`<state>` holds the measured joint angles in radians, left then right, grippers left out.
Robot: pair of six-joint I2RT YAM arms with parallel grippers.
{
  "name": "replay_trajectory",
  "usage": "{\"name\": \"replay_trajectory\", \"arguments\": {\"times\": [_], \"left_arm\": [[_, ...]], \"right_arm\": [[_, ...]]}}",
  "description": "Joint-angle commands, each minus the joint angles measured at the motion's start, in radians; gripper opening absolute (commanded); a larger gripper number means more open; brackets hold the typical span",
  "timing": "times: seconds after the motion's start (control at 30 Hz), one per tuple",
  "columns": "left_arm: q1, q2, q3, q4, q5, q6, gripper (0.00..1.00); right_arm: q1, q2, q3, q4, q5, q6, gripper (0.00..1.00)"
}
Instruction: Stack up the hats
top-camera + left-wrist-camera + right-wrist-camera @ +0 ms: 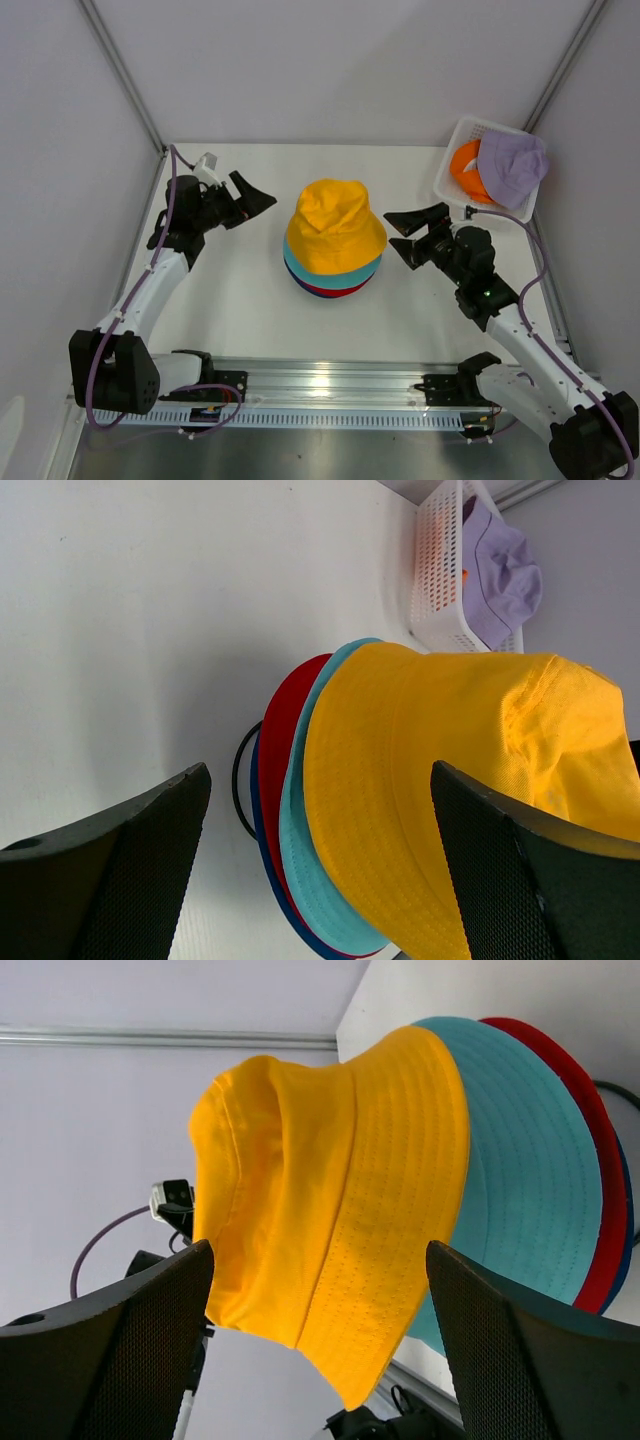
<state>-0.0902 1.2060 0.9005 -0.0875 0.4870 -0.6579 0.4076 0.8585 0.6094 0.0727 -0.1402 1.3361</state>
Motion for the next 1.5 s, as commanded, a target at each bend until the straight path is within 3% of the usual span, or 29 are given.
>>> {"name": "replay_trajectory", "arguments": {"times": [0.0, 0.13, 0.37, 0.47, 0.57, 0.6, 0.67, 0.7, 0.73, 0.87, 1.23, 1.47], "left_arm": [[0.006, -0.028, 0.011, 0.034, 0.027, -0.016, 0.93], [0.006, -0.031, 0.014, 0.028, 0.024, -0.008, 0.93], [0.006, -0.029, 0.018, 0.025, 0.03, -0.008, 0.93], [0.006, -0.029, 0.02, 0.029, 0.032, -0.005, 0.93], [0.006, -0.028, 0.023, 0.029, 0.03, -0.005, 0.93], [0.006, -0.025, 0.021, 0.028, 0.03, -0.005, 0.93], [0.006, -0.022, 0.023, 0.028, 0.027, -0.005, 0.93], [0.006, -0.022, 0.021, 0.028, 0.027, -0.005, 0.93], [0.006, -0.022, 0.021, 0.029, 0.024, -0.005, 0.93], [0.006, -0.011, 0.021, 0.043, 0.027, -0.016, 0.93], [0.006, 0.033, -0.021, 0.149, 0.062, -0.098, 0.9], [-0.034, 0.027, -0.052, 0.226, 0.12, -0.177, 0.69]], "right_arm": [[0.025, 0.023, 0.062, -0.046, 0.045, 0.02, 0.89], [0.049, 0.022, 0.095, -0.157, 0.074, 0.034, 0.89], [0.079, 0.048, 0.102, -0.179, 0.08, 0.067, 0.85], [0.088, 0.068, 0.082, -0.111, 0.071, 0.08, 0.76], [0.094, 0.097, 0.087, -0.085, 0.07, 0.084, 0.6], [0.099, 0.105, 0.092, -0.085, 0.067, 0.074, 0.43], [0.105, 0.112, 0.107, -0.085, 0.067, 0.058, 0.21], [0.112, 0.111, 0.112, -0.089, 0.074, 0.031, 0.04], [0.115, 0.108, 0.118, -0.099, 0.079, 0.009, 0.0], [0.151, 0.059, 0.078, -0.093, 0.131, -0.144, 0.0], [0.172, -0.056, -0.226, 0.26, 0.113, -0.436, 0.0], [0.177, 0.056, -0.27, 0.398, 0.096, -0.505, 0.0]]}}
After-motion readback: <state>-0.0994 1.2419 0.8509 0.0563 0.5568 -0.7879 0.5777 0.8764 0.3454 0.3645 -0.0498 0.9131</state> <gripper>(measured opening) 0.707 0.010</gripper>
